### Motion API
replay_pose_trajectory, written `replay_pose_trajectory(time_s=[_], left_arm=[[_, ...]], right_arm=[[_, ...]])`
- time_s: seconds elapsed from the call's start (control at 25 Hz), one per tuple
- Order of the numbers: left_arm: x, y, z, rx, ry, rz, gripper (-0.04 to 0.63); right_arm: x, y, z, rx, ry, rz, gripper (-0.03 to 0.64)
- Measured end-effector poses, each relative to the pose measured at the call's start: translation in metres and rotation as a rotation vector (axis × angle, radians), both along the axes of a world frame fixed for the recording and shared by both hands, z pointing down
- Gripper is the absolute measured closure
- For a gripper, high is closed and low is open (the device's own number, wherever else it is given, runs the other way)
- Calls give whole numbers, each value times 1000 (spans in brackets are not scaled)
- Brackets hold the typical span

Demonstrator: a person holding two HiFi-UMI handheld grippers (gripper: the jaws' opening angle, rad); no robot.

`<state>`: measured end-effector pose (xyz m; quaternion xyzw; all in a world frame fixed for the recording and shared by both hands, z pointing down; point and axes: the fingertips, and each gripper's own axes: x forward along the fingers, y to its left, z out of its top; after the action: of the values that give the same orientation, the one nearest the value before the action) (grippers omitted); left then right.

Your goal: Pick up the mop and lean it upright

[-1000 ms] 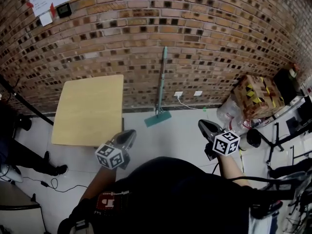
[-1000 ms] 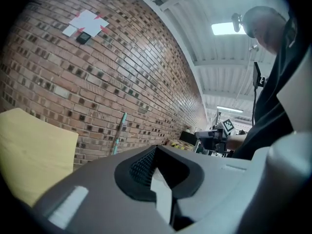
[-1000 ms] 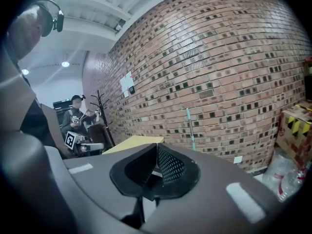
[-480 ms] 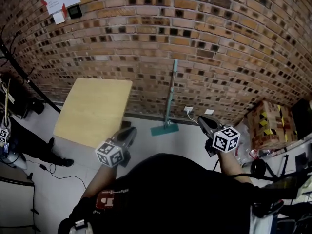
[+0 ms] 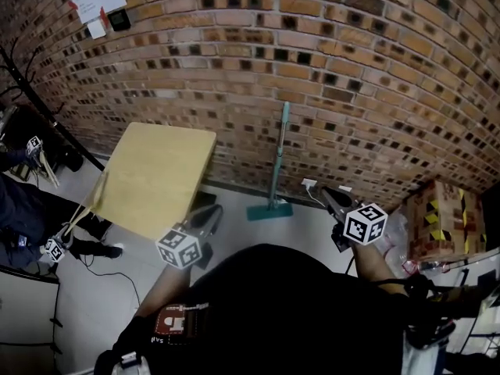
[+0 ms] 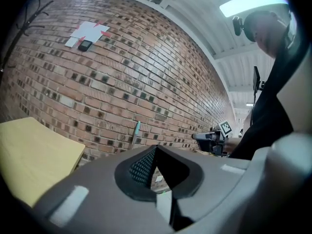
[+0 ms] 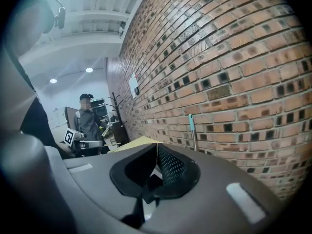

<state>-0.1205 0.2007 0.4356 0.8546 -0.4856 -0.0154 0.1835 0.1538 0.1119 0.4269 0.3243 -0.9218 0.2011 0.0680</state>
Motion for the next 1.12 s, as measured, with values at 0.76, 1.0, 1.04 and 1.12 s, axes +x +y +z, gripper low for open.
replay_pose_trajectory(time_s=[0.76,1.0,1.04,1.12], left_arm=[[-65,-220,18,-5,97,386,594],[-63,-247,44,-64,129,415,594],[-59,-248,47,-71,126,417,594],[-51,-254,49,-71,109,412,594]], right_arm=[[-82,-120,-20,11,84,295,598],[-90,-141,-9,-28,116,303,597],[-86,-145,-8,-32,112,304,597],[-78,-154,-5,-34,98,300,597]])
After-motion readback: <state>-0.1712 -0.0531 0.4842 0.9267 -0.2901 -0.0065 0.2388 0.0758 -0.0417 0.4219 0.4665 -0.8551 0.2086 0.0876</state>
